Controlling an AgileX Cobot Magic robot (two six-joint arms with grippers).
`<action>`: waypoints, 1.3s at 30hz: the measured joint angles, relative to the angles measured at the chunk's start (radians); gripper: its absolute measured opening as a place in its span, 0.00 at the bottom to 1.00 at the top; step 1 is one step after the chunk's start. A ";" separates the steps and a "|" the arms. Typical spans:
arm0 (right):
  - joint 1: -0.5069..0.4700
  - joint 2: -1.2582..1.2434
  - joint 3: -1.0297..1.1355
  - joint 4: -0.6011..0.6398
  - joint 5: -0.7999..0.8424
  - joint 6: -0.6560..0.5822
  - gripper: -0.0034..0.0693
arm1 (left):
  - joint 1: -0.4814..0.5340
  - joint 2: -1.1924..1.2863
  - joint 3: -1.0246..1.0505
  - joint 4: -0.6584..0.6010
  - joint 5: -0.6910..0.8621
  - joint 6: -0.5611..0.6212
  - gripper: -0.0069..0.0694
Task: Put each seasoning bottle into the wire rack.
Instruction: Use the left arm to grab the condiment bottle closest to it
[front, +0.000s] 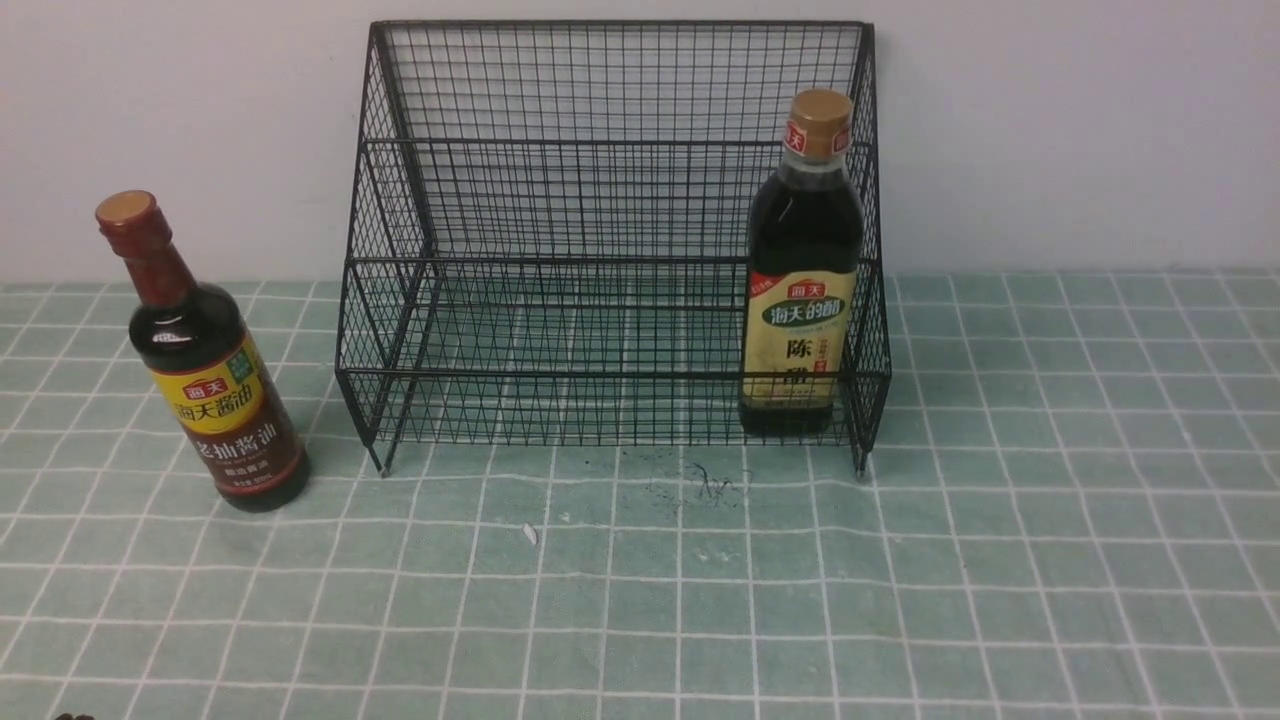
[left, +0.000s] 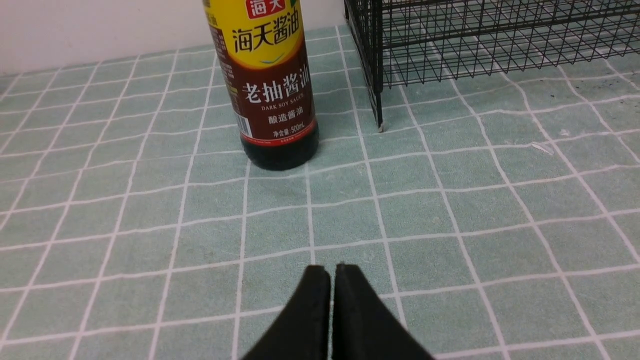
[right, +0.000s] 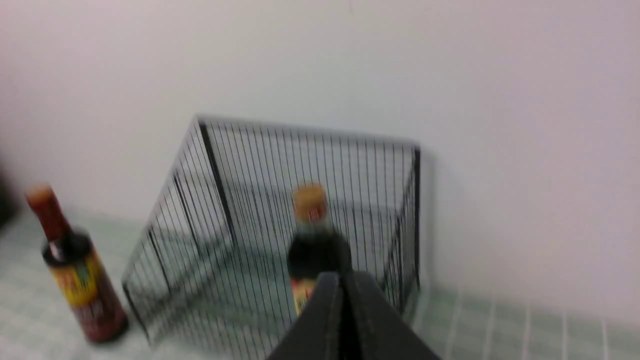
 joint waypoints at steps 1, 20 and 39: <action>0.000 -0.044 0.053 0.001 -0.082 0.001 0.03 | 0.000 0.000 0.000 0.000 0.000 0.000 0.08; 0.000 -0.262 0.623 -0.053 -0.509 -0.019 0.03 | 0.000 0.000 0.000 0.000 0.000 0.000 0.08; -0.424 -0.536 1.074 -0.092 -0.414 -0.015 0.03 | 0.000 0.000 0.000 0.000 0.000 0.000 0.08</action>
